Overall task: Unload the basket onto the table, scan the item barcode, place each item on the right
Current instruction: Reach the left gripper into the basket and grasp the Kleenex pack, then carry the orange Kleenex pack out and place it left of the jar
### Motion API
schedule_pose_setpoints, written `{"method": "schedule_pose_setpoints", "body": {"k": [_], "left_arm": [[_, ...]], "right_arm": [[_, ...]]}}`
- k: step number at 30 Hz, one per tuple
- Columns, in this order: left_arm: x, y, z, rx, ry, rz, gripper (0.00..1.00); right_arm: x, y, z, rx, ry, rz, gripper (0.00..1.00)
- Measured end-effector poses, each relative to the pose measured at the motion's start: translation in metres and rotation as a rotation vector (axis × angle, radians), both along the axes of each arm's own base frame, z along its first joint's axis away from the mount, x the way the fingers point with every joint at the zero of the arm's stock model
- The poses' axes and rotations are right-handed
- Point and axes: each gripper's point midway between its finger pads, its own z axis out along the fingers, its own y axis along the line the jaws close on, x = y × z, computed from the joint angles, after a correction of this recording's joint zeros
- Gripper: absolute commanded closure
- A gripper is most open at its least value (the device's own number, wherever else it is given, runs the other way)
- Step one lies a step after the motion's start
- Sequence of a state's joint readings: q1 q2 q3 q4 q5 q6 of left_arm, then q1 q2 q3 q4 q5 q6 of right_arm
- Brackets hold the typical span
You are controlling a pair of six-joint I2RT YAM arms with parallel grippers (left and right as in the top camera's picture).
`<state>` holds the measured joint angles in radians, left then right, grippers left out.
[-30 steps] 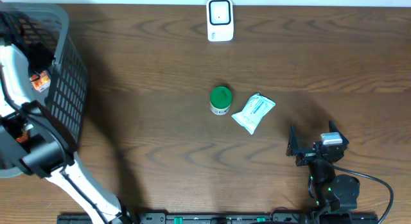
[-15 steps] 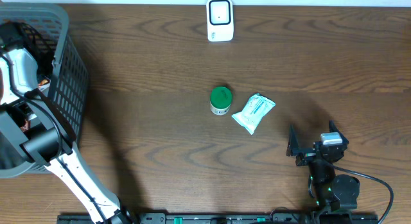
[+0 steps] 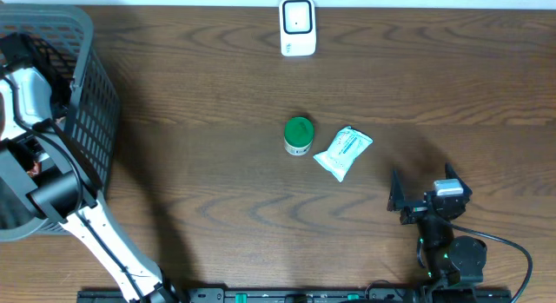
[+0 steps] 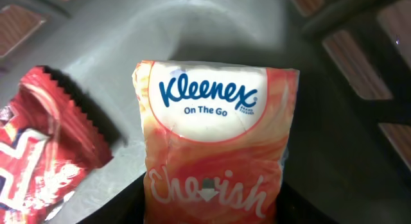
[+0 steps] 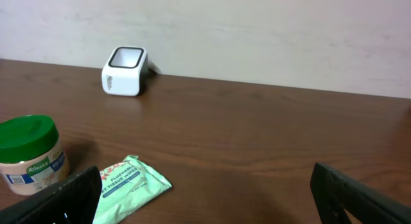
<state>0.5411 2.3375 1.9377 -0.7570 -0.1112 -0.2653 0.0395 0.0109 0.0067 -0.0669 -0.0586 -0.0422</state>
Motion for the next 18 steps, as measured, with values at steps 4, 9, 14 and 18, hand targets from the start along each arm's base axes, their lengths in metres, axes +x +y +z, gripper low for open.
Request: {"method": "schedule_pose_setpoints", "body": {"k": [4,9,14,18], "left_arm": [[-0.012,0.010,0.014,0.003,-0.005,0.028,0.49],[-0.025,0.024,0.097,0.082,-0.129,0.063,0.49],[-0.042,-0.009,0.234,0.150,-0.384,0.036,0.49],[-0.050,-0.073,0.302,0.084,-0.553,-0.079,0.49]], "right_arm": [[0.000,0.000,0.000,0.000,0.000,0.000,0.01],[0.000,0.000,0.000,0.000,0.000,0.000,0.01],[0.000,0.000,0.000,0.000,0.000,0.000,0.01],[0.000,0.000,0.000,0.000,0.000,0.000,0.01]]}}
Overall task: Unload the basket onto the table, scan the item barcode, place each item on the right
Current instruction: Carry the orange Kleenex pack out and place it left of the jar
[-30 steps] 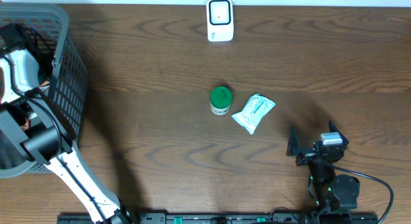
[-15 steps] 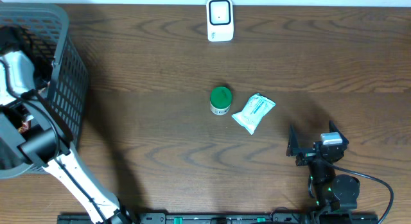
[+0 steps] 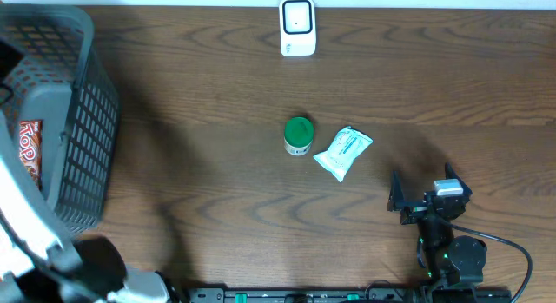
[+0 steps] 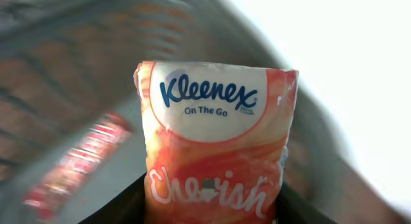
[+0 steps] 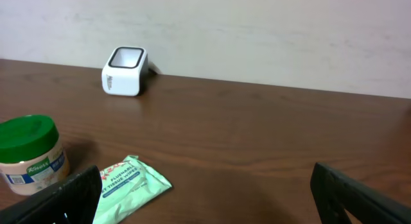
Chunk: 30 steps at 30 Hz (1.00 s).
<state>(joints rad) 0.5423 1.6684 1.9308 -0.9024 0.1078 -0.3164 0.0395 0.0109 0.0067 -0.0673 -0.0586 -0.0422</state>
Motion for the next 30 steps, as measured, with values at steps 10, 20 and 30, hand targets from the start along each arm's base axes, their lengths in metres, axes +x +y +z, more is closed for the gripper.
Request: {"method": "schedule_pose_setpoints", "body": {"k": [10,20,30], "left_arm": [[0.011,-0.234,0.000,-0.192,0.068,-0.552,0.48],[-0.025,-0.357,-0.121,-0.002,0.467,-0.751,0.48],[-0.045,-0.370,-0.246,0.026,0.571,-0.673,0.48]], "right_arm": [[0.000,0.000,0.000,0.000,0.000,0.000,0.01],[0.000,0.000,0.000,0.000,0.000,0.000,0.01],[0.000,0.000,0.000,0.000,0.000,0.000,0.01]]}}
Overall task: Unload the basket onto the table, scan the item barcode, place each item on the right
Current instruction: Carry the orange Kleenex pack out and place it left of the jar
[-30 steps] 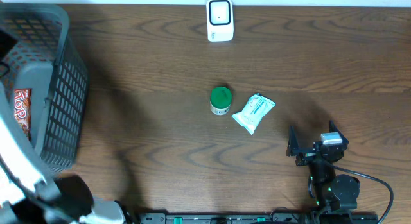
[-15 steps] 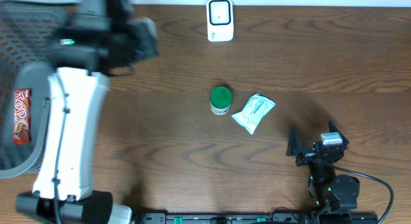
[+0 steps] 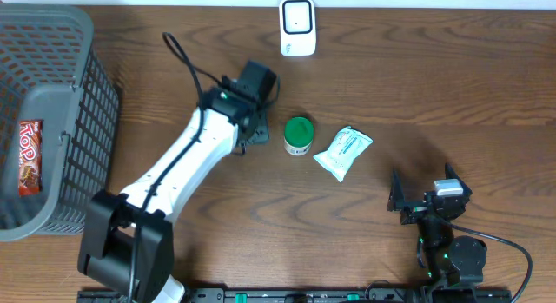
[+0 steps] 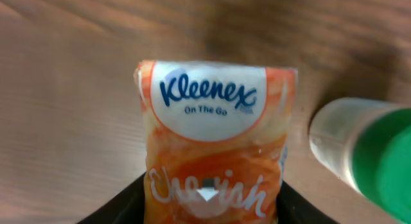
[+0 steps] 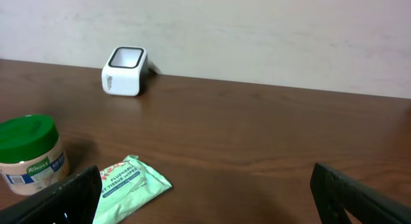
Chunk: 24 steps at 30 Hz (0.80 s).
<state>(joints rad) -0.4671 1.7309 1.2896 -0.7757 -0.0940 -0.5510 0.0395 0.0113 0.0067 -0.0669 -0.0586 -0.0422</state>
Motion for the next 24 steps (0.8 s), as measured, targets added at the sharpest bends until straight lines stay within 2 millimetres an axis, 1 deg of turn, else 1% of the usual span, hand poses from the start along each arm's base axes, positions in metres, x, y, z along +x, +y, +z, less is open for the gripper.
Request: {"method": "schedule_pose_setpoints", "body": {"k": [3,5,9,11,12,14,16,19,21,22,24], "left_arm": [[-0.008,-0.003,-0.025,-0.033,0.006,0.040,0.48],[-0.010,-0.009,-0.038,-0.076,0.000,0.051,0.49],[-0.017,-0.021,-0.055,-0.146,0.001,0.065,0.48],[-0.021,-0.025,-0.058,-0.164,0.009,0.073,0.40],[-0.022,-0.026,-0.059,-0.172,0.013,0.080,0.34],[-0.021,-0.028,-0.058,-0.180,0.012,0.086,0.27],[-0.022,-0.028,-0.058,-0.188,0.015,0.099,0.24],[-0.023,-0.029,-0.057,-0.194,0.020,0.090,0.21],[-0.023,-0.029,-0.051,-0.195,0.023,0.069,0.18],[-0.021,-0.028,-0.044,-0.194,0.019,0.057,0.16],[-0.009,-0.026,-0.013,-0.210,-0.022,0.039,0.12]], "right_arm": [[0.000,0.000,0.000,0.000,0.000,0.000,0.01],[0.000,0.000,0.000,0.000,0.000,0.000,0.01],[0.000,0.000,0.000,0.000,0.000,0.000,0.01],[0.000,0.000,0.000,0.000,0.000,0.000,0.01],[0.000,0.000,0.000,0.000,0.000,0.000,0.01],[0.000,0.000,0.000,0.000,0.000,0.000,0.01],[0.000,0.000,0.000,0.000,0.000,0.000,0.01],[0.000,0.000,0.000,0.000,0.000,0.000,0.01],[0.000,0.000,0.000,0.000,0.000,0.000,0.01],[0.000,0.000,0.000,0.000,0.000,0.000,0.01],[0.000,0.000,0.000,0.000,0.000,0.000,0.01]]}}
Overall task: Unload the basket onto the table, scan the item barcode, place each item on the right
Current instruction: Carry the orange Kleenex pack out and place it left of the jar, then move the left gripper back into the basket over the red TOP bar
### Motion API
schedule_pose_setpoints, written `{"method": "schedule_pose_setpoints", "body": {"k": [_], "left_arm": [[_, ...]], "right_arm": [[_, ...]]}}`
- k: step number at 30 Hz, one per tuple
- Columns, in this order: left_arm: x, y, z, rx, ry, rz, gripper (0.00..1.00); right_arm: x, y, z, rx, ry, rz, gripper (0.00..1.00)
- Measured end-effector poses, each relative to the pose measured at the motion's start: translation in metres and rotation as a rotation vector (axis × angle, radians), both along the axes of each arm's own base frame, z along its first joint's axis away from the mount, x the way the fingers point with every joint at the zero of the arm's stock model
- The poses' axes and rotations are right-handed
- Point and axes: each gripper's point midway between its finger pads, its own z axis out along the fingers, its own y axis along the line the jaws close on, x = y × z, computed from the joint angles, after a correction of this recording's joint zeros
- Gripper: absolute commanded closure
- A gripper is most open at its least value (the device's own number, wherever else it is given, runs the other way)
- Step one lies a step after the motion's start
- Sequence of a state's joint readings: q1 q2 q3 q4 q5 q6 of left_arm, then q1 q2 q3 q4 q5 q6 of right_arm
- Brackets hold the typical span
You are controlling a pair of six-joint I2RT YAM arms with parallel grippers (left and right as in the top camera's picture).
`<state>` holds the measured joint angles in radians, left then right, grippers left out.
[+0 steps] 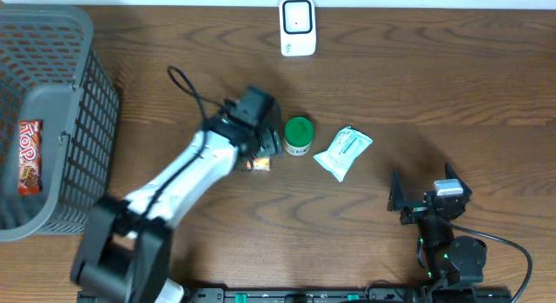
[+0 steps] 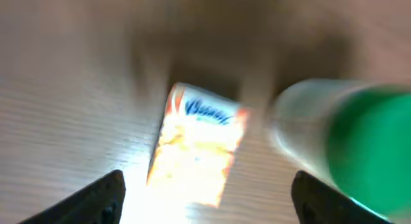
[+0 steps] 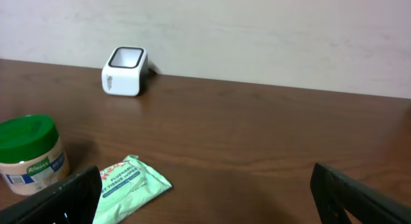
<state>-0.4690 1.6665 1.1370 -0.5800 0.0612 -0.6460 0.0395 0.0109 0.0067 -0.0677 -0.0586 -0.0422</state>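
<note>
An orange Kleenex tissue pack (image 1: 258, 163) lies flat on the wooden table just left of a green-lidded jar (image 1: 298, 135). In the left wrist view the pack (image 2: 196, 147) shows blurred and bright under my left gripper (image 2: 209, 205), which is open, its fingers spread wide and apart from the pack. From overhead the left gripper (image 1: 265, 147) hovers over the pack. The white barcode scanner (image 1: 296, 26) stands at the far edge, also seen by the right wrist (image 3: 125, 71). My right gripper (image 1: 421, 199) rests open near the front right.
A pale green wipes pack (image 1: 342, 152) lies right of the jar. A grey mesh basket (image 1: 87, 95) at the left holds a red snack wrapper (image 1: 29, 155). The left arm stretches diagonally from the front left to the table's middle.
My left gripper was shut on the tissue pack just left of the jar. Now it is open and the pack lies on the table beside the jar. The right arm stayed still.
The left gripper held the tissue pack inside the basket beside the red wrapper. Then it held the pack above the basket. Later it held it over the table near the green-lidded jar, and now the pack lies released there.
</note>
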Motion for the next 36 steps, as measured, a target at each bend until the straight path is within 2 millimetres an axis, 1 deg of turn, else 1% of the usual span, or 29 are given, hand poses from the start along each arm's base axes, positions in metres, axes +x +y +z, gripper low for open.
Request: {"method": "schedule_pose_setpoints", "body": {"k": [1,2,3,4,5,6,8,9,10,11,12,14,15,17,18,21,22,24,25,28,30,32,33,36], "left_arm": [[0.009,0.002,0.023,-0.014,-0.037,-0.001,0.11],[0.020,0.007,0.052,-0.031,-0.092,-0.001,0.10],[0.032,0.013,0.086,-0.051,-0.164,0.007,0.09],[0.041,0.023,0.117,-0.062,-0.224,0.021,0.08],[0.051,0.041,0.163,-0.073,-0.325,0.054,0.08],[0.055,0.059,0.200,-0.073,-0.407,0.090,0.07],[0.053,0.104,0.266,-0.050,-0.564,0.184,0.05],[0.046,0.132,0.295,-0.021,-0.639,0.251,0.05],[0.037,0.158,0.317,0.012,-0.698,0.315,0.05],[0.027,0.182,0.334,0.048,-0.742,0.377,0.04],[0.013,0.208,0.345,0.098,-0.771,0.452,0.04],[-0.009,0.250,0.351,0.196,-0.772,0.569,0.04],[-0.021,0.271,0.347,0.258,-0.746,0.622,0.04],[-0.042,0.311,0.332,0.369,-0.653,0.716,0.03],[-0.049,0.326,0.323,0.405,-0.602,0.752,0.04],[-0.062,0.364,0.296,0.472,-0.479,0.837,0.03],[-0.067,0.380,0.285,0.489,-0.436,0.875,0.04],[-0.075,0.401,0.271,0.506,-0.377,0.928,0.04],[-0.081,0.416,0.261,0.515,-0.338,0.957,0.04],[-0.088,0.445,0.243,0.519,-0.269,0.985,0.04],[-0.089,0.459,0.227,0.512,-0.220,0.968,0.03],[-0.084,0.467,0.210,0.495,-0.173,0.922,0.03],[-0.077,0.473,0.190,0.477,-0.123,0.863,0.04],[-0.063,0.479,0.158,0.461,-0.046,0.741,0.04]], "right_arm": [[0.000,0.000,0.000,0.000,0.000,0.000,0.01],[0.000,0.000,0.000,0.000,0.000,0.000,0.01],[0.000,0.000,0.000,0.000,0.000,0.000,0.01],[0.000,0.000,0.000,0.000,0.000,0.000,0.01],[0.000,0.000,0.000,0.000,0.000,0.000,0.01],[0.000,0.000,0.000,0.000,0.000,0.000,0.01],[0.000,0.000,0.000,0.000,0.000,0.000,0.01],[0.000,0.000,0.000,0.000,0.000,0.000,0.01],[0.000,0.000,0.000,0.000,0.000,0.000,0.01],[0.000,0.000,0.000,0.000,0.000,0.000,0.01],[0.000,0.000,0.000,0.000,0.000,0.000,0.01],[0.000,0.000,0.000,0.000,-0.001,0.000,0.01],[0.000,0.000,0.000,0.000,-0.001,0.000,0.01],[0.000,0.000,0.000,0.000,-0.001,0.000,0.01],[0.000,0.000,0.000,0.000,0.000,0.000,0.01],[0.000,0.000,0.000,0.000,0.000,0.000,0.01],[0.000,0.000,0.000,0.000,0.000,0.000,0.01],[0.000,0.000,0.000,0.000,0.000,0.000,0.01],[0.000,0.000,0.000,0.000,0.000,0.000,0.01],[0.000,0.000,0.000,0.000,-0.001,0.000,0.01],[0.000,0.000,0.000,0.000,0.000,0.000,0.01],[0.000,0.000,0.000,0.000,0.000,0.000,0.01],[0.000,0.000,0.000,0.000,0.000,0.000,0.01],[0.000,0.000,0.000,0.000,0.000,0.000,0.01]]}}
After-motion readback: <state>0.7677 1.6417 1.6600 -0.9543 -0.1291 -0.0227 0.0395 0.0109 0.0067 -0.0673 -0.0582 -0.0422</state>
